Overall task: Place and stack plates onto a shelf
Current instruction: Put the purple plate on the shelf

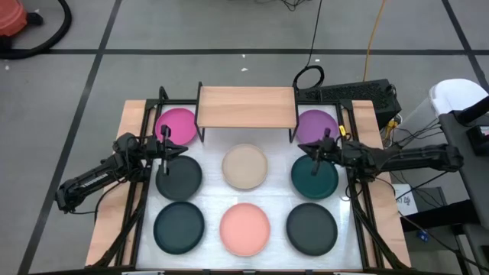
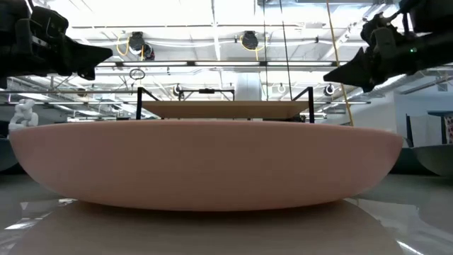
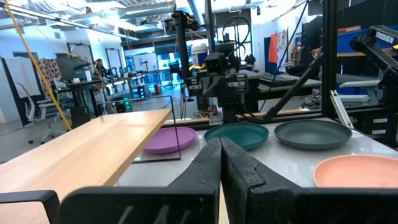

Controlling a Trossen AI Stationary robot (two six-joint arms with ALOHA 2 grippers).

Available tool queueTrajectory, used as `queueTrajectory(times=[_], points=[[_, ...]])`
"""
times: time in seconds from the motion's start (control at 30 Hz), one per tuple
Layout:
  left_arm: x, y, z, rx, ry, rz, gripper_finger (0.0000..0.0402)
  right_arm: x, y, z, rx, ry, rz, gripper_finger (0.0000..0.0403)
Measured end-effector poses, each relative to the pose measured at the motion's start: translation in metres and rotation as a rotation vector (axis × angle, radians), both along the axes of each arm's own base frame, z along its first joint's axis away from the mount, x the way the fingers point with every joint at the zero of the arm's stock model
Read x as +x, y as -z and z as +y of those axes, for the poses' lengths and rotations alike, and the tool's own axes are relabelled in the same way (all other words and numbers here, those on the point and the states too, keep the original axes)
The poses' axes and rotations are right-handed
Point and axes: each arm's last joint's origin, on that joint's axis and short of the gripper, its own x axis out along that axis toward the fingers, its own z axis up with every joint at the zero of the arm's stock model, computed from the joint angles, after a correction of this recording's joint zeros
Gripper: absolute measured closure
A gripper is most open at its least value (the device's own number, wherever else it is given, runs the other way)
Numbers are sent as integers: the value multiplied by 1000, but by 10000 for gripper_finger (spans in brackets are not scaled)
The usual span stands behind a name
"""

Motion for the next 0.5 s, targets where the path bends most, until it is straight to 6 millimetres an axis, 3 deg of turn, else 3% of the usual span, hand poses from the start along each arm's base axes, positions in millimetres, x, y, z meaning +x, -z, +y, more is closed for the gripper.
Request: queueTrajectory(times=[0.23,0.5], points=[[0,0,0,0,0,0,398,5,-18,-1,-23,108,150,403],[0,0,0,0,0,0,398,9,-7,-4,-109,306,276,403]])
